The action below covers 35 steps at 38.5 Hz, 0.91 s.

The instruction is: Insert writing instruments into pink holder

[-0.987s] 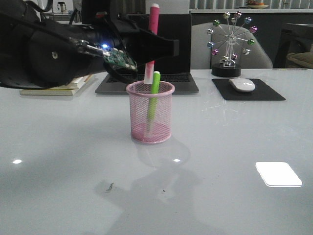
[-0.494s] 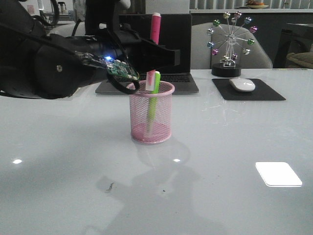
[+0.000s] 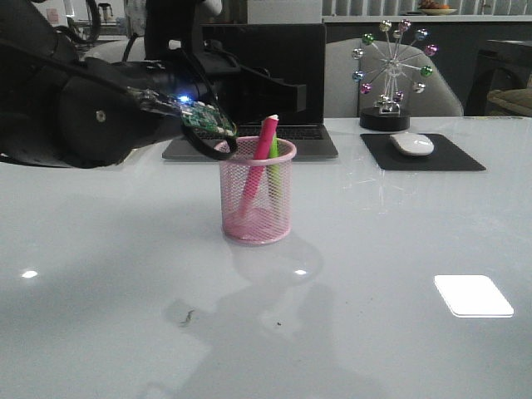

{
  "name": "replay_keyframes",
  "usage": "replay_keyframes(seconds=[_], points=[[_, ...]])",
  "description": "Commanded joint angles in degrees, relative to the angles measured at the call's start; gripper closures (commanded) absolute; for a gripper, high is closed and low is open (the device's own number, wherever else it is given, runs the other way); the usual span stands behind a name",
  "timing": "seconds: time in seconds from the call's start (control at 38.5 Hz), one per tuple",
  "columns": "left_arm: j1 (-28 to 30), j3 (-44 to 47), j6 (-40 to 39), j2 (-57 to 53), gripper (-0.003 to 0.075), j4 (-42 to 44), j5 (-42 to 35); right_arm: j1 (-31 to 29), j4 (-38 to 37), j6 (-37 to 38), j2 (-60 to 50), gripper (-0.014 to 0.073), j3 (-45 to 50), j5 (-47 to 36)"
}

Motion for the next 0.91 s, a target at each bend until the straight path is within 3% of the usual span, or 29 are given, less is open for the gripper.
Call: replay_keyframes(seconds=[0.0,0.36,0.6,0.88], points=[[-0.46,-1.37,-0.42,-2.85,0.0386,0.3,-4.93,-0.31,-0.31,-0.32,-0.37,0.0159,-1.4,-4.31],[4.01,-1.37,0.04,-14.96,0.0387,0.3,6.85,-0.31,-0.31,-0.32,-0.37,0.0159,-1.4,-4.31],[11.22,-1.37,12.0,-23.59,0.0387,0.3,13.43,-0.31,-0.31,-0.32,-0.37,0.0159,-1.4,-4.31],[19.21,-1.37,13.15,-35.87,0.0387,0.3,32.13,-0.31,-0.31,-0.32,-0.37,0.0159,-1.4,-4.31]])
